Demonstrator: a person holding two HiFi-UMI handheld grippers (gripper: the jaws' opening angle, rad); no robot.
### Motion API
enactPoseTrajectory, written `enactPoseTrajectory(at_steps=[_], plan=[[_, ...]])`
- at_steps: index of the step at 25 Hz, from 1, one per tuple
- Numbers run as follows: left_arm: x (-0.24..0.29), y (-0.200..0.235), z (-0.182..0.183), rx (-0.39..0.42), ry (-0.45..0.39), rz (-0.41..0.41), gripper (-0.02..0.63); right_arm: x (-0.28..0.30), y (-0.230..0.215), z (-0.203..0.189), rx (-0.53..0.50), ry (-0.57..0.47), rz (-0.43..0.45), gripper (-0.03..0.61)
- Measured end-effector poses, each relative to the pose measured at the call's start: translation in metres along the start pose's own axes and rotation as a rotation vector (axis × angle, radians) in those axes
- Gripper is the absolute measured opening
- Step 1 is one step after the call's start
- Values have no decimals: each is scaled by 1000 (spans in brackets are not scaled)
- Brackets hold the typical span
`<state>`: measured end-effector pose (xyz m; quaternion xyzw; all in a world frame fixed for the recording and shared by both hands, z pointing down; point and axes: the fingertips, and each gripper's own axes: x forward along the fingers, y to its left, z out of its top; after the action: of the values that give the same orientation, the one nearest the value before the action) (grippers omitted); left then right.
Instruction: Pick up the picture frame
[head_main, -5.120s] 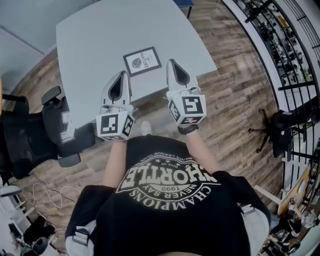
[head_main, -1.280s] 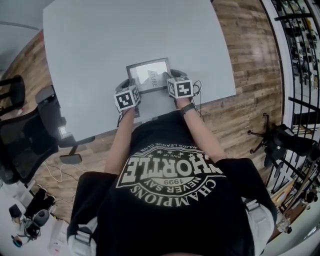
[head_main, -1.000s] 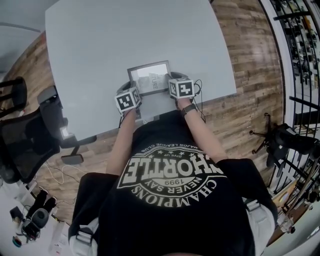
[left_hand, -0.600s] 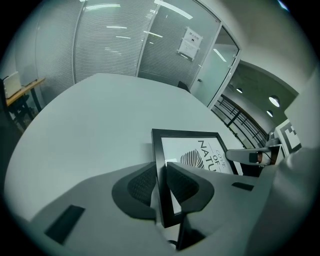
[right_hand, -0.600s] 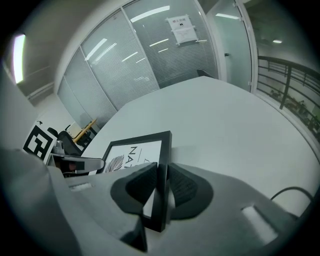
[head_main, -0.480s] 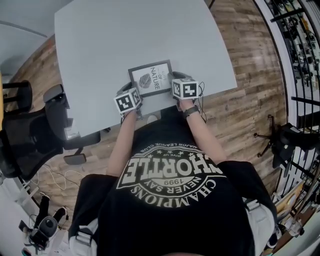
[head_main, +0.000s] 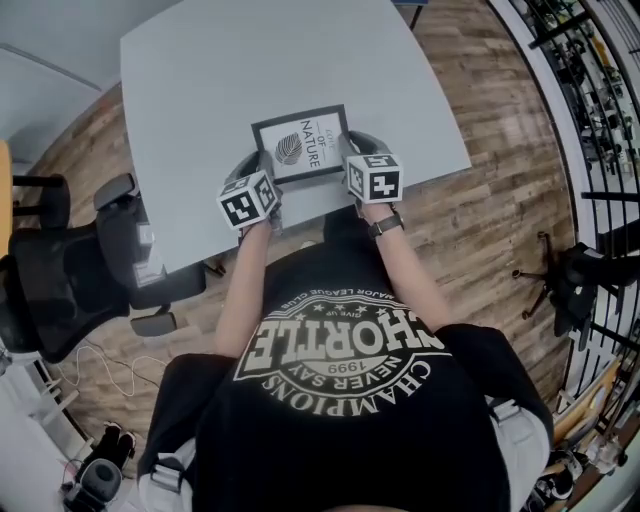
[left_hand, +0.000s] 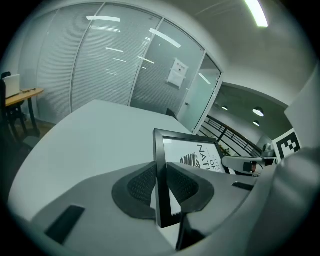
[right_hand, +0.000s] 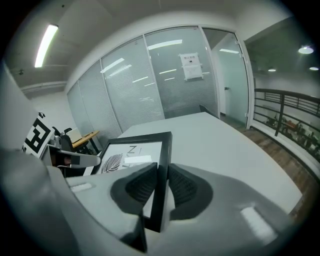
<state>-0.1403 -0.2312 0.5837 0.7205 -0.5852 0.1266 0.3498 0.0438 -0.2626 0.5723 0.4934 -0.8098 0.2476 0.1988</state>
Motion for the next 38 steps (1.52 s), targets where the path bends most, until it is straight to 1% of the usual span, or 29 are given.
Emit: enactPoseTrajectory(at_steps=[5, 10, 13, 15, 20, 23, 27, 30, 32, 35, 38], plan=[[-29, -10, 30, 25, -82, -18, 69, -23, 13, 28, -12, -86, -6, 66], [-51, -18, 56, 53, -137, -37, 69, -43, 25, 56, -21, -152, -17, 67], [-65, -24, 69, 96, -167, -38, 69, -58, 34, 72, -67, -189, -40, 67], [-74, -29, 83, 127, -202, -37, 69, -67, 39, 88, -95, -227, -54, 67], [-97, -48, 131, 195, -308, -38, 69, -92, 44, 137, -87, -330, -50, 66], [-117, -57, 149, 212, -377, -51, 69, -114, 52, 154, -87, -400, -47, 66], [-144, -66, 165, 219, -457, -65, 69, -141, 65, 173, -99, -482, -49, 66], [-161, -75, 176, 252, -519, -66, 69, -159, 72, 188, -120, -545, -58, 66], [-174, -77, 175, 278, -555, -63, 69, -170, 79, 188, -131, -581, -63, 66], [-182, -80, 171, 308, -586, -57, 69, -177, 81, 184, -144, -612, -65, 66], [-182, -92, 181, 334, -599, -46, 69, -181, 74, 192, -151, -625, -63, 66]])
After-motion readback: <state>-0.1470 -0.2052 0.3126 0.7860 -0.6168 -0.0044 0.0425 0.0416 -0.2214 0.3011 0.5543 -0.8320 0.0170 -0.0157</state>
